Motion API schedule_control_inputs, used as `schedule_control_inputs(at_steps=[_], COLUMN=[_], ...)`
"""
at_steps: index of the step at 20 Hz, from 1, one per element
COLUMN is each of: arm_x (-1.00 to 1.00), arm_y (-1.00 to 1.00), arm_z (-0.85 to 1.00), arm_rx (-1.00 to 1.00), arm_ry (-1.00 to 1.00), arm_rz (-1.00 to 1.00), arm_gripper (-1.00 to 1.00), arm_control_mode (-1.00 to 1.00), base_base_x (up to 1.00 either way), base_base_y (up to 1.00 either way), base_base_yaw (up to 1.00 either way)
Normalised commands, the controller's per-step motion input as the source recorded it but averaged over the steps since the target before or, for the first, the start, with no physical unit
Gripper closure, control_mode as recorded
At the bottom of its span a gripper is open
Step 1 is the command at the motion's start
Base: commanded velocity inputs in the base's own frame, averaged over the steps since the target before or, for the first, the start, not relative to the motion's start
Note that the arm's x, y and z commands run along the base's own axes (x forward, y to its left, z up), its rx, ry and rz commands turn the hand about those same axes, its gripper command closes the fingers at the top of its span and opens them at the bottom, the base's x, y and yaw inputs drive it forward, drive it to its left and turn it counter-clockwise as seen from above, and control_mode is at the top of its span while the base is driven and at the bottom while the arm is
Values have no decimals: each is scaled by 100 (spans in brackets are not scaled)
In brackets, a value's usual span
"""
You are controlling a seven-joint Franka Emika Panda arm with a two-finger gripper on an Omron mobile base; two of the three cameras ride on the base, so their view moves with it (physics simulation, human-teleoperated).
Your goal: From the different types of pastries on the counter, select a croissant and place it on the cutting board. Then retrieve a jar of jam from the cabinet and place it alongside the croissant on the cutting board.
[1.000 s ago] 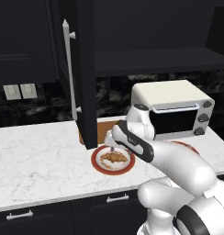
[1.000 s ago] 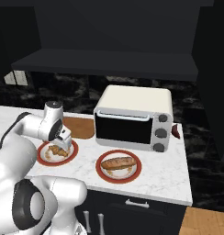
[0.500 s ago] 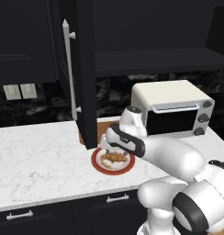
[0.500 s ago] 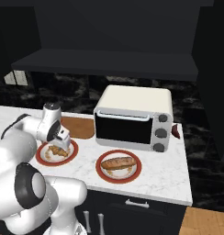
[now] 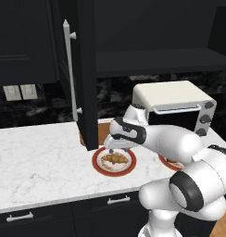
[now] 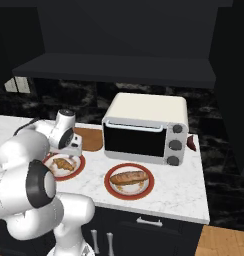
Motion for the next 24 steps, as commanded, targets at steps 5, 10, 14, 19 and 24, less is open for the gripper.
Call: schedule_control_inputs(at_steps=[5, 10, 14, 19, 24], arm_x=[0, 5, 43, 0, -40], arm_y=[18, 0, -7, 0, 9], arm_z=[-51, -4, -6, 0, -32], arm_rx=[-17, -2, -5, -1, -13], arm_ry=[0, 0, -1, 0, 0], arm_rz=[19, 5, 21, 5, 11], arm_gripper=[-100, -100, -100, -100, -100], arm_control_mode=[-100, -100, -100, -100, -100], base_base_x=[0, 0, 0, 0, 0], base_base_y=[0, 0, 0, 0, 0], base_base_yaw=[0, 0, 0, 0, 0])
